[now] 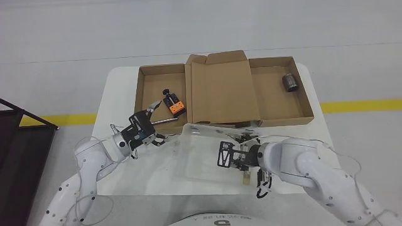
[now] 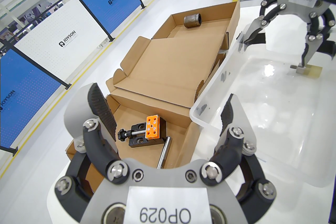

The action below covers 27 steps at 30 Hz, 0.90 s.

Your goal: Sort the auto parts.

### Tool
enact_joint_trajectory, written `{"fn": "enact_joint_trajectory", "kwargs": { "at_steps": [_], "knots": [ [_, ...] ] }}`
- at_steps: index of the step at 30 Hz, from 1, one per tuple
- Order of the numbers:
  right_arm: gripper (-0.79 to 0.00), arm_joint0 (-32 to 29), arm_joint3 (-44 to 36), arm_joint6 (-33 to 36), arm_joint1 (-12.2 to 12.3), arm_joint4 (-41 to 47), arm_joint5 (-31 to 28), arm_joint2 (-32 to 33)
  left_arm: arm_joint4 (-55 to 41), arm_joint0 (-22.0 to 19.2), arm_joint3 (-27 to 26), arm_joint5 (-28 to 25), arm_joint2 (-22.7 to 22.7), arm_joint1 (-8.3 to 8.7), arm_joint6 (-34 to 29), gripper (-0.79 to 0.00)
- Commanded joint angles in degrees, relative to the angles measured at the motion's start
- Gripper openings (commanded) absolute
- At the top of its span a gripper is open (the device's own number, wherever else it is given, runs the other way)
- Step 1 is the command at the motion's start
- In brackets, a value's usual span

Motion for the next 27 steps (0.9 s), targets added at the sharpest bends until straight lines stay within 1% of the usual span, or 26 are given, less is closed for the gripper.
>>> {"fn": "enact_joint_trajectory", "kwargs": {
  "at_steps": [1, 3, 5, 7, 9, 12, 13, 15, 16, 19, 20, 22, 23, 25, 26, 27],
  "knots": [
    [-0.157, -2.41, 0.88, -8.26, 0.54, -1.73, -1.46, 2.49, 0.0, 0.0, 0.0, 0.0, 0.0, 0.0, 0.01, 0.0],
    [-0.249, -5.22, 2.31, -15.62, 1.16, -3.18, -2.47, 5.68, 0.0, 0.0, 0.0, 0.0, 0.0, 0.0, 0.01, 0.0],
    [-0.299, -8.26, 3.84, -22.87, 1.77, -4.66, -3.22, 9.07, 0.15, 0.02, -0.46, -0.16, 0.47, -0.03, -0.21, 0.0],
    [-0.311, -11.42, 5.48, -30.43, 2.37, -5.95, -4.39, 12.66, 2.4, -0.04, -2.81, -1.58, 2.68, -0.06, -2.75, 0.0],
    [-0.329, -14.58, 7.24, -37.72, 2.9, -7.31, -5.35, 16.23, 3.44, 0.11, -5.0, -1.49, 3.87, -0.12, -5.12, 0.0],
    [-0.372, -18.61, 9.57, -46.19, 3.51, -9.77, -6.44, 20.7, 1.98, 1.61, -7.72, -1.42, 3.2, -0.04, -6.65, 0.0],
    [-0.369, -19.71, 10.01, -47.98, 3.64, -10.57, -6.33, 21.8, 1.19, 2.45, -8.63, -1.45, 2.38, 0.05, -6.56, 0.0],
    [-0.326, -21.58, 10.23, -50.33, 3.81, -12.24, -5.89, 23.36, -0.65, 4.68, -9.97, -1.24, 0.2, 0.24, -5.85, 0.0],
    [-0.289, -22.32, 10.21, -51.19, 3.86, -12.99, -5.63, 23.87, -1.93, 6.03, -10.4, -1.2, -1.05, 0.33, -5.04, 0.0],
    [-0.222, -23.75, 10.16, -53.13, 3.9, -15.04, -4.94, 24.63, -6.52, 10.4, -10.37, -1.74, -5.07, 0.59, -3.01, 0.0],
    [-0.209, -23.99, 10.15, -53.64, 3.9, -15.56, -4.81, 24.71, -8.45, 11.85, -9.95, -1.71, -6.35, 0.63, -2.46, 0.0],
    [-0.212, -24.25, 10.34, -54.36, 3.87, -16.2, -4.67, 24.77, -11.28, 14.15, -8.86, -0.97, -8.87, 0.69, -3.23, 0.0],
    [-0.209, -24.29, 10.4, -54.58, 3.85, -16.39, -4.63, 24.75, -11.48, 14.96, -8.18, 0.64, -10.26, 0.71, -4.59, -0.052],
    [-0.215, -24.27, 10.36, -54.84, 3.81, -16.91, -4.63, 24.68, -9.94, 16.31, -8.18, 4.27, -12.13, 0.69, -7.52, -0.092],
    [-0.219, -24.27, 10.21, -54.96, 3.79, -17.17, -4.66, 24.63, -9.37, 16.99, -8.24, 5.63, -12.63, 0.65, -8.59, -0.163],
    [-0.206, -24.33, 10.04, -55.0, 3.77, -17.48, -4.57, 24.62, -8.69, 17.59, -8.42, 6.26, -12.96, 0.65, -9.58, -0.197]
  ]
}}
